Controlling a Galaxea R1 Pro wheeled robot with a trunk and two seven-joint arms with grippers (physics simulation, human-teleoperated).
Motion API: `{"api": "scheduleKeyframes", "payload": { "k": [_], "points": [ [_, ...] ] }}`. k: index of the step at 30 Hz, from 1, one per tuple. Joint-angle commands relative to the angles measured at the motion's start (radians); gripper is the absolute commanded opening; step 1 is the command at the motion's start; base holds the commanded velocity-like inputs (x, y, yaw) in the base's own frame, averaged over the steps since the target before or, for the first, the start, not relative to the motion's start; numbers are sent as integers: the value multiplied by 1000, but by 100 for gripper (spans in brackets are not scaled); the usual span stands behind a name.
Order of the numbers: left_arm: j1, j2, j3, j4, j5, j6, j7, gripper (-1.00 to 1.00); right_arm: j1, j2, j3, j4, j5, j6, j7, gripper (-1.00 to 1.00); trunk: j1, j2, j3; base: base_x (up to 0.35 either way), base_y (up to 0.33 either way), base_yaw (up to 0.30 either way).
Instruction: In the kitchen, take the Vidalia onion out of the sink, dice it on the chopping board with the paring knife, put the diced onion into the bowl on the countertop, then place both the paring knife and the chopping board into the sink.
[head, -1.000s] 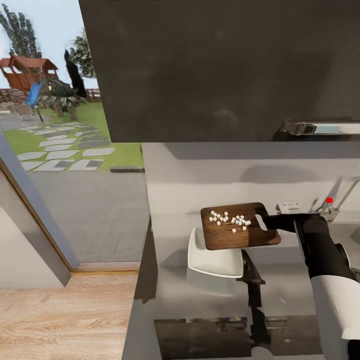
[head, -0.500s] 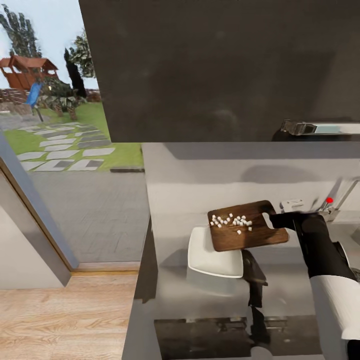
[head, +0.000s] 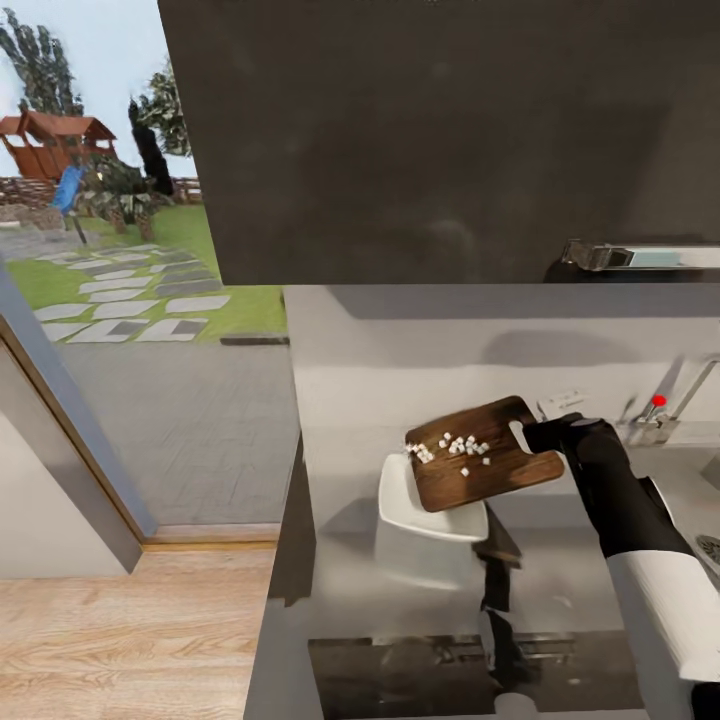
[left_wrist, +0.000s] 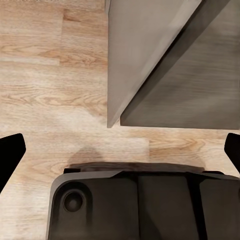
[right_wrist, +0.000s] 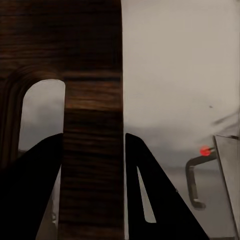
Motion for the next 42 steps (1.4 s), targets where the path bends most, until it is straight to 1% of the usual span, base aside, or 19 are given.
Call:
{"api": "scheduleKeyframes", "payload": {
  "k": [1,8,15,24,31,36,42],
  "points": [
    [0,-1,5,-1,-6,-2,-6,100,-1,0,2,-5,16,2,8,-100,1,-2,-2,0,0,0],
    [0,-1,5,-1,-6,-3,-6,100,0,2,7,-32,16,2,12,-100,1,-2,-2,0,0,0],
    [0,-1,5,-1,-6,-2,-6,100,0,3,9,-36,14,4,14,-100,1,-2,-1,0,0,0],
    [0,-1,5,-2,-7,-3,-6,100,0,5,10,-59,14,5,12,-100,1,-2,12,-12,0,0],
    [0,-1,5,-3,-7,-4,-6,100,0,6,11,-65,14,7,12,-100,1,-2,23,-226,0,0],
    [0,-1,5,-3,-7,-4,-6,100,0,7,11,-66,14,7,12,-100,1,-2,31,-43,0,0],
    [0,-1,5,-4,-7,-3,-6,100,0,8,37,-66,14,8,11,-100,1,-2,37,-2,0,0]
  ]
}}
